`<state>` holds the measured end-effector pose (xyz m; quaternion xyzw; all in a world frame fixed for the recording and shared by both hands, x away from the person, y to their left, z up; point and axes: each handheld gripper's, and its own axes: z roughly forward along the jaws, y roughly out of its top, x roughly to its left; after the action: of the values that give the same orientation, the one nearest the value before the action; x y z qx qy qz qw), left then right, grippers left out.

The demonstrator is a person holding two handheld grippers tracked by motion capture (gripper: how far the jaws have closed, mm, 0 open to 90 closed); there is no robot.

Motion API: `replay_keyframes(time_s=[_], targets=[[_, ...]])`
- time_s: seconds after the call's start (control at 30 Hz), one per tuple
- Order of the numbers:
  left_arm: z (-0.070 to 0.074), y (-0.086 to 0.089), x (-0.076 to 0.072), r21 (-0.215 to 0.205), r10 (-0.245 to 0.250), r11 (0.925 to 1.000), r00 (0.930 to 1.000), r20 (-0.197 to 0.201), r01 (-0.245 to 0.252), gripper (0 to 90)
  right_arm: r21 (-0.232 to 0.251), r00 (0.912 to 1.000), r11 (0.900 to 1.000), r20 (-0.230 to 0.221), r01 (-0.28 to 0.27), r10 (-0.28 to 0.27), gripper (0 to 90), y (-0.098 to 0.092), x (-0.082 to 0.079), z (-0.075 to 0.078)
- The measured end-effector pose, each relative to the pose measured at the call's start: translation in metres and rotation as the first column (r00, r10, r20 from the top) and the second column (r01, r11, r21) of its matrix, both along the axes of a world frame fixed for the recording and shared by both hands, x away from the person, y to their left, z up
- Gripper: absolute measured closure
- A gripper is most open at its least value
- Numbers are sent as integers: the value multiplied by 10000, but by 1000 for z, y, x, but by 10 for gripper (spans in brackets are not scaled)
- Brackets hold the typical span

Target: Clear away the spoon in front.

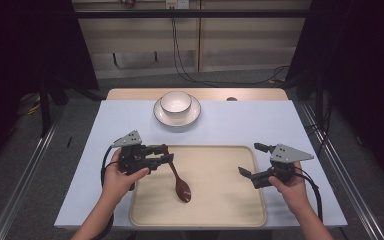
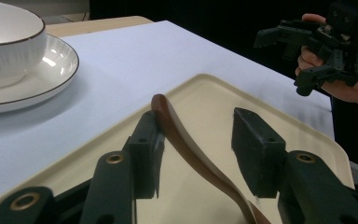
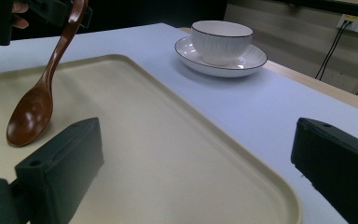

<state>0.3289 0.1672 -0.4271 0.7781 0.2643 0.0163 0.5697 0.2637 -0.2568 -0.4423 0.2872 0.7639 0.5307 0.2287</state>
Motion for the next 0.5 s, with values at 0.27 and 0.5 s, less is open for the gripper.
replay_keyframes(time_s=[0.27,0.5], targets=[[2,3,-1,154,103,9998,9998,179,-106,512,-5,10000,10000,68,42,-42,20,2,1,-1],[3,3,0,93,204,9997,9996,170,-205,488,0,9999,10000,102,32,-32,19,1,0,0]])
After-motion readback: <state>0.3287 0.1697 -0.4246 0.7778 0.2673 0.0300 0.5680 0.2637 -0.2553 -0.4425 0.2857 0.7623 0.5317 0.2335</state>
